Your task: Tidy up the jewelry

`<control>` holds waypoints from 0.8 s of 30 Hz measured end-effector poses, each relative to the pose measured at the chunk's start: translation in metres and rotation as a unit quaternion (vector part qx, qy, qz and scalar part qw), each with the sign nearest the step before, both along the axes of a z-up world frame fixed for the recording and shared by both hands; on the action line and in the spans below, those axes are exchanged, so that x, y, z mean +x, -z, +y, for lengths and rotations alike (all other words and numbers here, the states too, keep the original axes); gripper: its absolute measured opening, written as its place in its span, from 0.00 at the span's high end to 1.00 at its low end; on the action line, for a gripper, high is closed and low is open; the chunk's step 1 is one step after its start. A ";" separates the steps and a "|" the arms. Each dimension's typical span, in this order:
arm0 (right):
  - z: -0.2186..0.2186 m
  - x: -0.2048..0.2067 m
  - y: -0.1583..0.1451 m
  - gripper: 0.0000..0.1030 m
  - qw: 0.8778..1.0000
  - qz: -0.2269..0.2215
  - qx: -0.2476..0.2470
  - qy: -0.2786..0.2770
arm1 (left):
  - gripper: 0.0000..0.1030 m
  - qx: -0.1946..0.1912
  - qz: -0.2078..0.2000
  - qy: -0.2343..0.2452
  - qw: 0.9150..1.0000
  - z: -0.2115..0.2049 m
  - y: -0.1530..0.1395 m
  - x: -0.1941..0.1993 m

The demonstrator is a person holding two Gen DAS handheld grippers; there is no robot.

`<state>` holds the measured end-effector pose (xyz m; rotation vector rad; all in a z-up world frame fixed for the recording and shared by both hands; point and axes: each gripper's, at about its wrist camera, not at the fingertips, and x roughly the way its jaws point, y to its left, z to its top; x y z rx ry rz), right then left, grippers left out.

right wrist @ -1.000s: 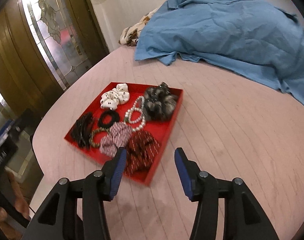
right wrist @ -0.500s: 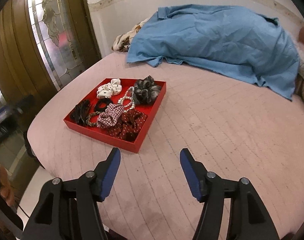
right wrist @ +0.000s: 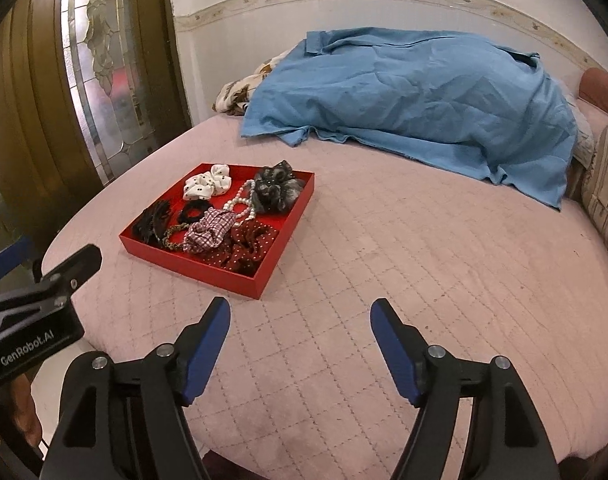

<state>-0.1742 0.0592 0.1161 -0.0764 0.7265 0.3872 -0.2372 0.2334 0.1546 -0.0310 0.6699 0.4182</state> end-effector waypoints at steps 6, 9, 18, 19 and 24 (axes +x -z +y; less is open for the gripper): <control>0.001 0.000 0.001 0.23 1.000 0.001 -0.006 0.004 | 0.00 -0.013 0.010 0.008 1.000 0.002 0.006 0.002; 0.003 0.000 0.002 0.23 1.000 0.002 -0.009 0.002 | 0.00 -0.019 0.015 0.013 1.000 0.003 0.009 0.003; 0.006 0.003 0.008 0.22 1.000 0.007 -0.017 0.003 | 0.00 -0.038 0.032 0.021 0.999 0.007 0.019 0.010; 0.006 0.003 0.009 0.22 1.000 0.008 -0.018 0.003 | 0.00 -0.039 0.034 0.021 0.998 0.007 0.020 0.010; 0.008 0.005 0.013 0.22 1.000 0.009 -0.023 0.002 | 0.00 -0.043 0.040 0.021 0.998 0.011 0.025 0.012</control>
